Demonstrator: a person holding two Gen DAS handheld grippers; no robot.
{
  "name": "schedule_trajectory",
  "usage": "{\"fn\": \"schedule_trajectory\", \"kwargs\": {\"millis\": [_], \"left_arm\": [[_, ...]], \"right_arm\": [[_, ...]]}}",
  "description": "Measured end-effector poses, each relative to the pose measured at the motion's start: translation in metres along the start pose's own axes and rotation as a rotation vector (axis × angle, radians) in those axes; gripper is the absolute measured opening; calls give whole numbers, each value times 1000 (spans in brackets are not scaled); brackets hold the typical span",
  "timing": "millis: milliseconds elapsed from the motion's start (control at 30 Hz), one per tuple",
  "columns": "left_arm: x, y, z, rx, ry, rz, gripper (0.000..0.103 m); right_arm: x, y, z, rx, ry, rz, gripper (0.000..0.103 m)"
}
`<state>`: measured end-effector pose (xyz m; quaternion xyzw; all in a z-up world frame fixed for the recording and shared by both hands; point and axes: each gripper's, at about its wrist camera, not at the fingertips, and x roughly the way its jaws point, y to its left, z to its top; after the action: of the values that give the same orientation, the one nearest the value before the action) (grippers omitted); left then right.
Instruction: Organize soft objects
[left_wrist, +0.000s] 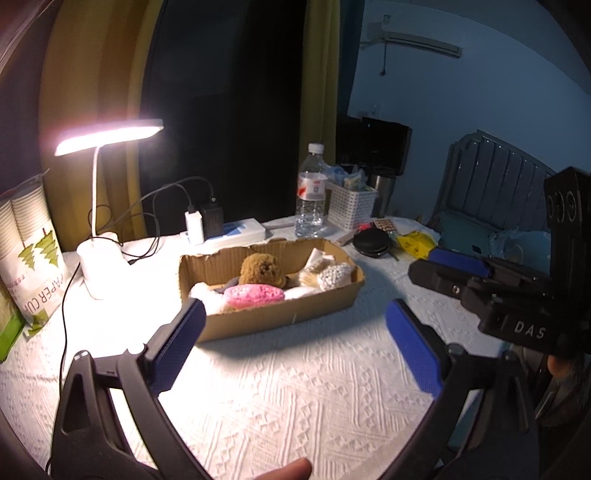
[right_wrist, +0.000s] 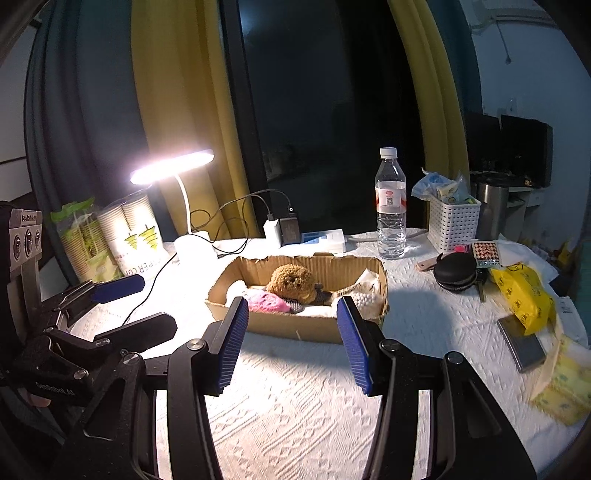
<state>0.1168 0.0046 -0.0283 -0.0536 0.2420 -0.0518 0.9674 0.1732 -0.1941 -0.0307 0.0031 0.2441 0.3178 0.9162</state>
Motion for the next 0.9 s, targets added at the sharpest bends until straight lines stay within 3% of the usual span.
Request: {"fn": "schedule_trajectory", "kwargs": {"millis": [533, 700, 900], "left_arm": [[-58, -20, -8, 45, -91, -28, 99], [-83, -27, -1, 72, -147, -7, 99], [-112, -34, 11, 94, -208, 29, 99]], "right_arm": [[-56, 27, -14, -46, -62, -59, 53], [-80, 34, -8, -66, -115, -85, 60], [-109, 40, 0, -84, -168, -109, 61]]}}
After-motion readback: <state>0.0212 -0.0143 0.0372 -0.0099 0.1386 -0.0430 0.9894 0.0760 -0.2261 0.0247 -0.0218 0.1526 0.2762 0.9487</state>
